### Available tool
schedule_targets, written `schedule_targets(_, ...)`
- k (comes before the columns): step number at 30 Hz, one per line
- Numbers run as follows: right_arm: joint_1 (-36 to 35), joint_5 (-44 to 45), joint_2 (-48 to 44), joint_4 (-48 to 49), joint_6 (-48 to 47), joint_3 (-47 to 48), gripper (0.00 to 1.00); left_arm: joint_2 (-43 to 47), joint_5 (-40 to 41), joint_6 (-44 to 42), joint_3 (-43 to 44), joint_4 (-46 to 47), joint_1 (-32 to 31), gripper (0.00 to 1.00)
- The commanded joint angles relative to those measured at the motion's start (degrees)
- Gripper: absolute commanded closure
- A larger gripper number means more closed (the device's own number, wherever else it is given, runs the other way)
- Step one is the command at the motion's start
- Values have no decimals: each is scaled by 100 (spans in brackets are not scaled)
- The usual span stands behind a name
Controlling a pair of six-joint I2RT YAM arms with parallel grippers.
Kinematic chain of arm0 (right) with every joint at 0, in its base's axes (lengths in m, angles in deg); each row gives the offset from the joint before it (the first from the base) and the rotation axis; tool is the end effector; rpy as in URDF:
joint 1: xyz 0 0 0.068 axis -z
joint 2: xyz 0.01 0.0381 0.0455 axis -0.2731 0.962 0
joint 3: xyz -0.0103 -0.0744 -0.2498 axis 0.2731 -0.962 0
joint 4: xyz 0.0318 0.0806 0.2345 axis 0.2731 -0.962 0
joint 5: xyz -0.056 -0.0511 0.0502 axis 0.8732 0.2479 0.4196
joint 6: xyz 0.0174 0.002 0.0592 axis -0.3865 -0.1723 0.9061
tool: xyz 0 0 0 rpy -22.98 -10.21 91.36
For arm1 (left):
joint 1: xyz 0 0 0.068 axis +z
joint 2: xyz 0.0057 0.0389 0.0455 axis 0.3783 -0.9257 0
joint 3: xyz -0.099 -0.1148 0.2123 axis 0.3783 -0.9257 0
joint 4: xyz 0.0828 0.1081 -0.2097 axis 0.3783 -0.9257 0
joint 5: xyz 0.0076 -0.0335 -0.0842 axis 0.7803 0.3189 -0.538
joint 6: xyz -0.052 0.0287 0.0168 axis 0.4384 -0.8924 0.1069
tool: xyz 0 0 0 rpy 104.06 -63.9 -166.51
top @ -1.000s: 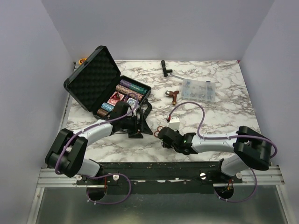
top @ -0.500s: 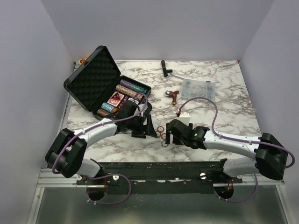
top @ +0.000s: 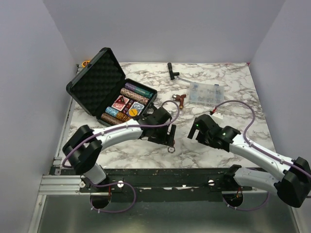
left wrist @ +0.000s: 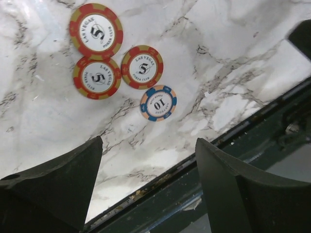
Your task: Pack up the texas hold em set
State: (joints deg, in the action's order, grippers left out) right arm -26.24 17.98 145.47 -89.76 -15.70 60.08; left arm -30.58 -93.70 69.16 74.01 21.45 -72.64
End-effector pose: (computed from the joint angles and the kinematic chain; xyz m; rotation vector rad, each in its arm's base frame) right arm 0.1593 0.1211 0.2008 0.4518 2.4837 0.1981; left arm 0.1877 -0.2410 0.1924 0.3919 2.7415 -0.7481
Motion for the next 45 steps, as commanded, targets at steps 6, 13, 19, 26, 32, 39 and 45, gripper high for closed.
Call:
schedule_targets(6,87,1004,-1110,-719,535,-80,2,-1477,1789,137,1753,-1633,-1123,26)
schedule_targets(13,95,621,-1685,-558,671,-459,2,-2000,1683,115,2081,-1748,-1225,28)
schedule_targets(19,100,388,-1789,-443,745,-613,2,-2285,1670,-1,2240,-1772,-1225,28)
schedule_targets(26,96,397,-1770,-428,669,-536,2,-2525,1601,-146,2361,-1751,-1225,37)
schedule_targets(32,100,306,-1569,-283,626,-575,2,-2705,1495,-227,2432,-1768,-1225,45)
schedule_targets(39,100,196,-1354,-85,592,-630,2,-2816,1490,-287,2456,-1786,-1221,48)
schedule_targets(45,96,177,-1271,-21,545,-630,2,-2825,1494,-393,2479,-1769,-1225,49)
